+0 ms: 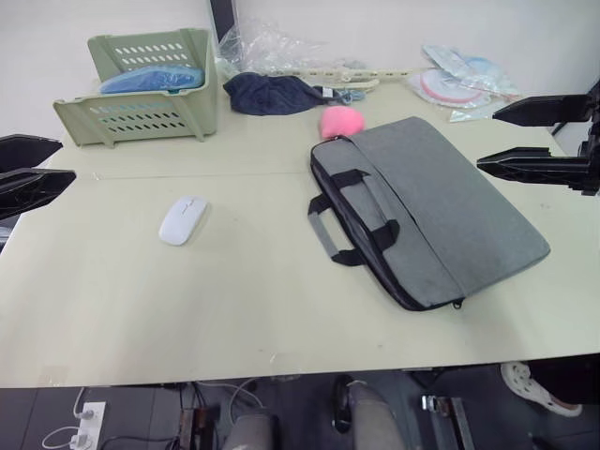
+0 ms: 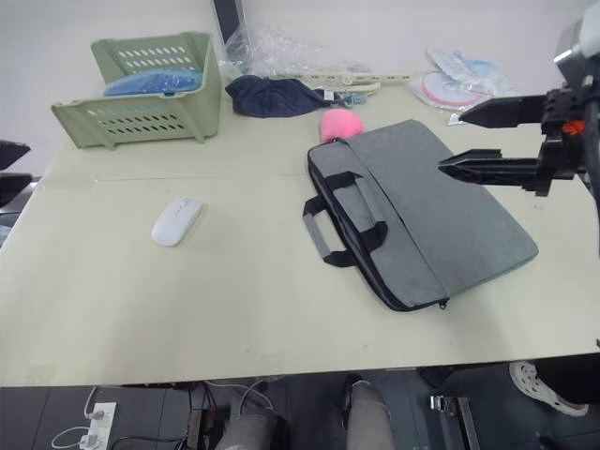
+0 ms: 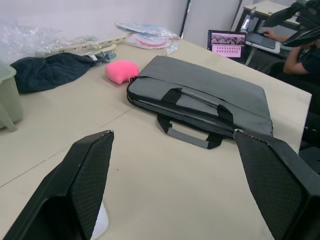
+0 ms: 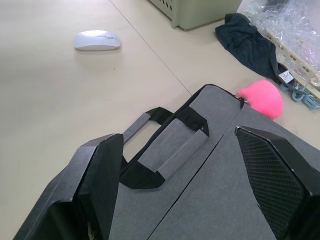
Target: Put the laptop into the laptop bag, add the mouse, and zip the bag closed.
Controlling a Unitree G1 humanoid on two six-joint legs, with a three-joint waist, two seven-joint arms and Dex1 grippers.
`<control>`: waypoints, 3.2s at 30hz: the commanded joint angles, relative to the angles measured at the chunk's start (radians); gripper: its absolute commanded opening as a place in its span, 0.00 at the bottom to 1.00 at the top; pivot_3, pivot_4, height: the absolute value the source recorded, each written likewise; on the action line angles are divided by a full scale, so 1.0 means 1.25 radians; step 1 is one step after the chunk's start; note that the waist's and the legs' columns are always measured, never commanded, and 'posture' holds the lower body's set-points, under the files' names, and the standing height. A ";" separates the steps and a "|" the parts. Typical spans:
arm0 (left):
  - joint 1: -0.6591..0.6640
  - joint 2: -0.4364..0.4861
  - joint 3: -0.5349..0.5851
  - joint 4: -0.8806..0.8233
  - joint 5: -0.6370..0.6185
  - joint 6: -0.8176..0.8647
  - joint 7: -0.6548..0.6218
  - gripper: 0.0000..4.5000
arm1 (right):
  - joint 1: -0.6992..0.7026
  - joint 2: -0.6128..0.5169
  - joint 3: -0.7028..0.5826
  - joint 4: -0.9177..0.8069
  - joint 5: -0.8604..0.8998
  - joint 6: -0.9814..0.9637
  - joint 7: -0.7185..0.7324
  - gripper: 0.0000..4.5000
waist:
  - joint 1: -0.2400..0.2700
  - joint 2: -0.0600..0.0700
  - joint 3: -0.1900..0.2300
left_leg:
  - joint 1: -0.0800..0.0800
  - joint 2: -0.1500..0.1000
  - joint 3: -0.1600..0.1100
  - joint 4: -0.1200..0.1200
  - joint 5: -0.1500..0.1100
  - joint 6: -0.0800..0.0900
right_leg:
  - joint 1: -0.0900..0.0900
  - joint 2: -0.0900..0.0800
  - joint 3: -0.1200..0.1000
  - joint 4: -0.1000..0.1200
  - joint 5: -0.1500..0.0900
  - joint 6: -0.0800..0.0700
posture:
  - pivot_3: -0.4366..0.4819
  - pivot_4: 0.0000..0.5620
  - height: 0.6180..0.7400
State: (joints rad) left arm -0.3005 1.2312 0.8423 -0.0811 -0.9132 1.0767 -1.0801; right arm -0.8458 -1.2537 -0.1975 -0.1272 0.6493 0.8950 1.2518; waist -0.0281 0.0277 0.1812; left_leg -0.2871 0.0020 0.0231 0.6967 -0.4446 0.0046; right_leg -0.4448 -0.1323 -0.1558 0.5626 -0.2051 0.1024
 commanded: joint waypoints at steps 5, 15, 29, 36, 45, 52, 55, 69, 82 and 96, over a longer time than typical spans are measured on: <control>0.039 -0.087 -0.105 0.018 0.141 -0.131 0.138 0.93 | -0.018 0.018 -0.006 -0.037 0.027 -0.001 -0.014 0.87 | 0.000 0.000 0.000 | 0.000 0.000 0.000 0.000 0.000 0.000 | 0.000 0.000 0.000 0.001 0.000 0.000 | 0.48 0.27 1.00; 0.021 -0.269 -0.251 0.024 0.244 -0.290 0.260 0.93 | -0.049 0.043 0.019 -0.061 0.051 0.023 -0.038 0.87 | 0.003 -0.001 0.000 | -0.001 0.000 0.000 0.002 0.000 0.001 | -0.001 -0.001 0.000 0.002 0.000 0.000 | 0.48 0.27 1.00; -0.001 -0.420 -0.337 0.094 0.336 -0.462 0.349 0.93 | -0.036 0.064 0.011 -0.083 0.066 0.041 -0.069 0.87 | 0.004 -0.001 0.000 | 0.000 0.000 0.001 0.002 0.000 0.001 | -0.001 -0.001 0.000 0.003 0.000 0.000 | 0.48 0.27 1.00; -0.018 -0.461 -0.370 0.120 0.353 -0.505 0.352 0.93 | -0.030 0.069 0.004 -0.098 0.078 0.050 -0.087 0.87 | 0.018 -0.002 0.000 | 0.000 0.000 0.001 0.003 0.000 0.001 | -0.001 -0.001 0.000 0.003 0.000 0.000 | 0.48 0.27 1.00; -0.078 -0.481 -0.418 0.203 0.398 -0.555 0.361 0.96 | -0.029 0.077 0.010 -0.109 0.088 0.058 -0.108 0.88 | 0.023 -0.003 -0.001 | 0.000 0.000 0.001 0.003 0.000 0.001 | -0.001 -0.001 0.000 0.003 0.000 0.000 | 0.48 0.27 1.00; -0.126 -0.506 -0.448 0.296 0.436 -0.615 0.369 0.96 | -0.025 0.080 0.010 -0.111 0.091 0.061 -0.119 0.88 | 0.022 -0.003 -0.001 | -0.001 -0.001 0.001 0.004 0.000 0.001 | -0.001 -0.001 -0.001 0.003 0.000 0.000 | 0.48 0.27 1.00; -0.136 -0.516 -0.454 0.325 0.447 -0.639 0.371 0.96 | -0.022 0.079 0.009 -0.113 0.093 0.064 -0.122 0.88 | 0.021 -0.003 -0.001 | 0.000 -0.001 0.001 0.004 0.000 0.001 | -0.001 -0.001 -0.001 0.004 0.000 0.000 | 0.48 0.27 1.00; -0.165 -0.552 -0.478 0.416 0.483 -0.698 0.381 0.96 | -0.010 0.074 0.004 -0.124 0.101 0.068 -0.129 0.88 | 0.022 -0.004 -0.001 | -0.001 -0.001 0.001 0.004 0.000 0.002 | -0.001 -0.001 -0.001 0.004 0.001 0.001 | 0.48 0.27 1.00; -0.189 -0.580 -0.487 0.492 0.497 -0.741 0.388 0.96 | -0.004 0.074 0.002 -0.130 0.108 0.069 -0.138 0.88 | 0.022 -0.004 -0.002 | 0.000 -0.001 0.001 0.005 0.000 0.002 | -0.001 -0.001 -0.001 0.004 0.001 0.001 | 0.48 0.27 1.00; -0.108 -0.571 -0.461 0.417 0.480 -0.709 0.402 0.96 | 0.005 0.079 0.002 -0.135 0.113 0.066 -0.148 0.88 | 0.021 -0.005 -0.002 | 0.001 0.000 0.002 0.004 0.000 0.002 | 0.000 -0.001 0.000 0.005 0.001 0.001 | 0.48 0.27 1.00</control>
State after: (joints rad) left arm -0.4570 0.5103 0.2563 0.4447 -0.3109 0.1748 -0.5826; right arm -0.8347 -1.1484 -0.1573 -0.2729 0.7759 0.9834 1.0766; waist -0.0020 0.0220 0.1790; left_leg -0.2854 0.0014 0.0255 0.7022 -0.4448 0.0066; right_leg -0.4453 -0.1339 -0.1564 0.5694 -0.2044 0.1032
